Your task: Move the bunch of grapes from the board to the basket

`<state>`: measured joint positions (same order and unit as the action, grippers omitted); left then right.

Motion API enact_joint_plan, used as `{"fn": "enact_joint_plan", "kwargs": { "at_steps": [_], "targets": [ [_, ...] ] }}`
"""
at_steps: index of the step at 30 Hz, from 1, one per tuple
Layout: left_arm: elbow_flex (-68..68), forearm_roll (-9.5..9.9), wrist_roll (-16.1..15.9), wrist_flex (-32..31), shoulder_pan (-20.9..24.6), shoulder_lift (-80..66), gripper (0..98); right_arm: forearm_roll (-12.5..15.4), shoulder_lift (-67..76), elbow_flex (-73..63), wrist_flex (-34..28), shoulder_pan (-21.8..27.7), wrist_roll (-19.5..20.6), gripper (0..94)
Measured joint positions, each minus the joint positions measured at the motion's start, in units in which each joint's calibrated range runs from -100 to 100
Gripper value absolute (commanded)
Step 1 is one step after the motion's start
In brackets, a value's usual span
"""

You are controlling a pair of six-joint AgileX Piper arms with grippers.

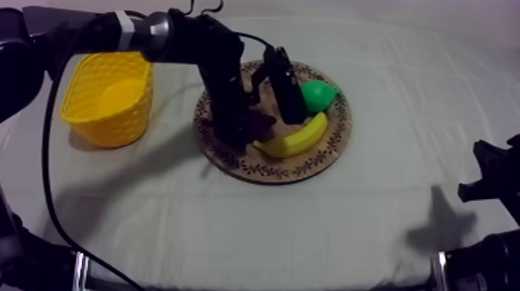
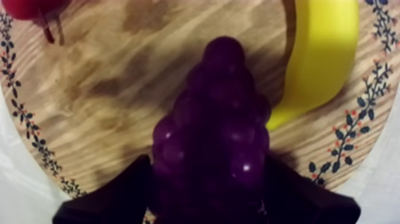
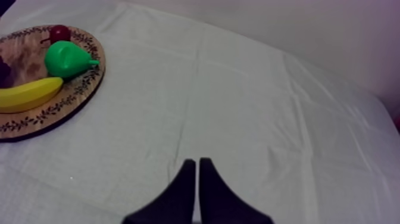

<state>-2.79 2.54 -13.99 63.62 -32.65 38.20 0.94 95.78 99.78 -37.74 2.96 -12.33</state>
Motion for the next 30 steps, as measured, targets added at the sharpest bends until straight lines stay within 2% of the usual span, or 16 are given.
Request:
{"fn": "enact_joint_plan", "kwargs": {
  "at_steps": [8,16,30],
  "targets": [
    [-4.04,0.64,1.71,-3.81,-0.56,-4.52,54.6,0.0,0.0,0.0,0.0,0.0,0.0,0.3],
    [-5.88,0.84,3.99,-0.11,-1.88,-13.55,58.6,0.0,0.0,0.0,0.0,0.0,0.0,0.3],
    [-18.58,0.5,10.62,2.26,-0.91,-38.54,62.1,0.0,0.0,0.0,0.0,0.0,0.0,0.3]
  ]
}}
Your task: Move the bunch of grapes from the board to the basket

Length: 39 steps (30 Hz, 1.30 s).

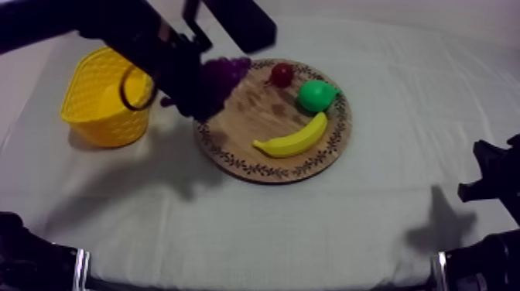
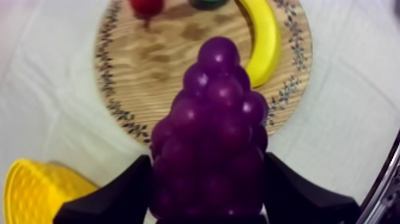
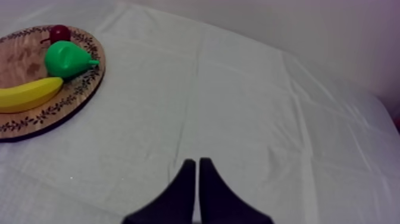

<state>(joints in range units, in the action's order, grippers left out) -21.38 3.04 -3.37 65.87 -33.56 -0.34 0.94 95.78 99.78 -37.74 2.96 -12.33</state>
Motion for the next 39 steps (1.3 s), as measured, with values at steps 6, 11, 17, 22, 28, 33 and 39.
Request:
{"fn": "enact_joint_plan", "kwargs": {
  "at_steps": [6,11,17,22,28,33,39],
  "targets": [
    [-2.22,-1.67,-1.36,2.5,5.0,-10.52,62.8,0.0,0.0,0.0,0.0,0.0,0.0,0.3],
    [-7.37,-2.11,-2.39,2.4,10.44,-16.88,63.0,0.0,0.0,0.0,0.0,0.0,0.0,0.3],
    [-16.84,-2.67,-3.17,0.02,17.82,-21.39,63.2,0.0,0.0,0.0,0.0,0.0,0.0,0.3],
    [-19.79,-3.04,-3.52,-0.63,22.76,-20.38,63.3,0.0,0.0,0.0,0.0,0.0,0.0,0.3],
    [-11.72,-3.53,-3.23,1.03,26.1,-15.31,64.8,0.0,0.0,0.0,0.0,0.0,0.0,0.3],
    [-3.45,-3.53,-2.63,1.95,26.8,-9.28,66.3,0.0,0.0,0.0,0.0,0.0,0.0,0.3],
    [1.21,-3.48,-1.71,-1.17,27.48,-1.36,66.8,0.0,0.0,0.0,0.0,0.0,0.0,0.3]
  ]
}}
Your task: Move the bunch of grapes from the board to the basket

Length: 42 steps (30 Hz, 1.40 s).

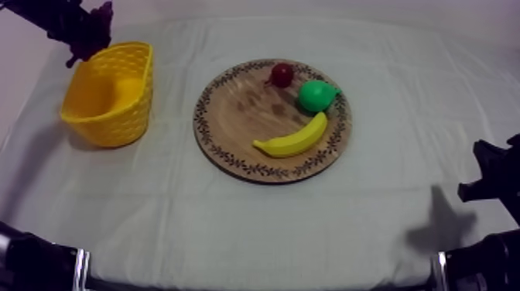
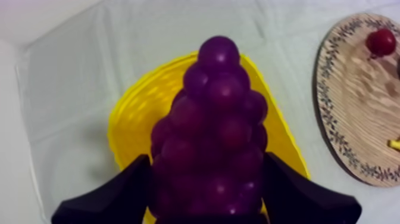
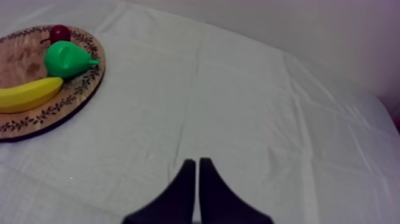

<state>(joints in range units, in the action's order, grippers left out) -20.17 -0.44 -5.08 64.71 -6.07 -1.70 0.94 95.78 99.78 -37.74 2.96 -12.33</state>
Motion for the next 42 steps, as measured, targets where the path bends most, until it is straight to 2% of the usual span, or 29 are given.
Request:
{"fn": "enact_joint_plan", "kwargs": {
  "at_steps": [10,15,19,21,24,30,34,37,39,42],
  "targets": [
    [-6.02,-0.11,0.63,-5.99,1.32,8.96,67.4,0.0,0.0,0.0,0.0,0.0,0.0,0.3],
    [-6.22,-0.79,0.62,-7.23,1.11,10.79,68.1,0.0,0.0,0.0,0.0,0.0,0.0,0.3],
    [-5.48,-0.98,0.81,-7.59,0.85,11.04,85.8,0.0,0.0,0.0,0.0,0.0,0.0,0.3],
    [-5.31,-1.09,1.15,-7.68,0.84,10.89,91.4,0.0,0.0,0.0,0.0,0.0,0.0,0.3],
    [-5.72,-1.09,1.7,-9.12,0.84,10.16,95.0,0.0,0.0,0.0,0.0,0.0,0.0,0.3],
    [-7.33,-1.21,2.18,-11.74,0.87,8.23,96.1,0.0,0.0,0.0,0.0,0.0,0.0,0.3],
    [-8.86,-1.21,2.57,-11.56,1.11,6.2,95.2,0.0,0.0,0.0,0.0,0.0,0.0,0.3],
    [-10.45,-1.27,3.06,-11.49,1.33,4.03,90.7,0.0,0.0,0.0,0.0,0.0,0.0,0.3],
    [-11.52,-1.26,3.36,-11.68,1.61,2.21,83.4,0.0,0.0,0.0,0.0,0.0,0.0,0.3],
    [-14.3,-1.26,3.74,-13.1,2.19,-1.03,66.1,0.0,0.0,0.0,0.0,0.0,0.0,0.3]
  ]
}}
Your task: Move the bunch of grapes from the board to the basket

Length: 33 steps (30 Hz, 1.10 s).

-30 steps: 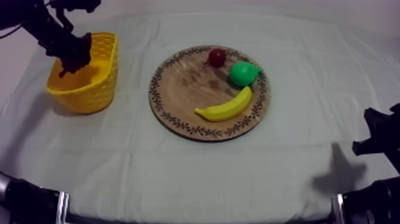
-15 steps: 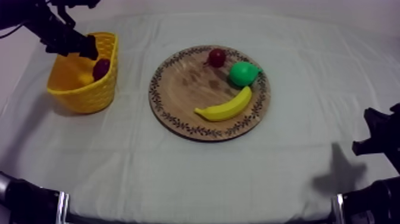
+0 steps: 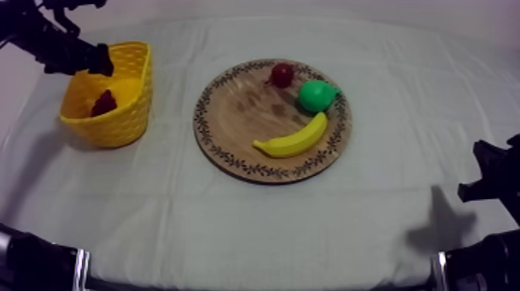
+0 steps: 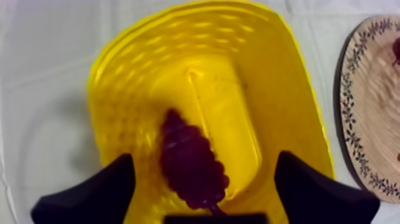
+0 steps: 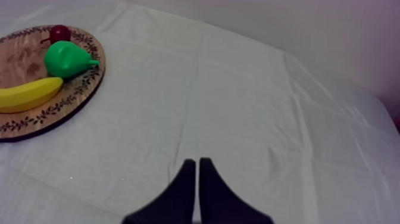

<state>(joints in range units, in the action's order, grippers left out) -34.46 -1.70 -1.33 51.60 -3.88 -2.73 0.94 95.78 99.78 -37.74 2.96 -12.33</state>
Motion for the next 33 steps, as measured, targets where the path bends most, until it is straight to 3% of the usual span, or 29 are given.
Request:
{"fn": "enact_joint_plan", "kwargs": {
  "at_steps": [5,9,20,29,33],
  "targets": [
    [-7.39,0.07,1.33,-4.49,0.22,-7.74,24.9,0.0,0.0,0.0,0.0,0.0,0.0,0.3],
    [-14.27,0.07,1.55,-7.2,-0.11,-15.28,9.2,0.0,0.0,0.0,0.0,0.0,0.0,0.3],
    [-33.81,-0.12,0.39,-12.92,-1.97,-37.45,0.6,0.0,0.0,0.0,0.0,0.0,0.0,0.3],
    [-48.03,-2.64,-2.23,-14.66,-1.8,-54.34,0.0,0.0,0.0,0.0,0.0,0.0,0.0,0.3],
    [-53.39,-2.91,-2.51,-14.42,-1.68,-61.52,0.0,0.0,0.0,0.0,0.0,0.0,0.0,0.3]
  ]
}}
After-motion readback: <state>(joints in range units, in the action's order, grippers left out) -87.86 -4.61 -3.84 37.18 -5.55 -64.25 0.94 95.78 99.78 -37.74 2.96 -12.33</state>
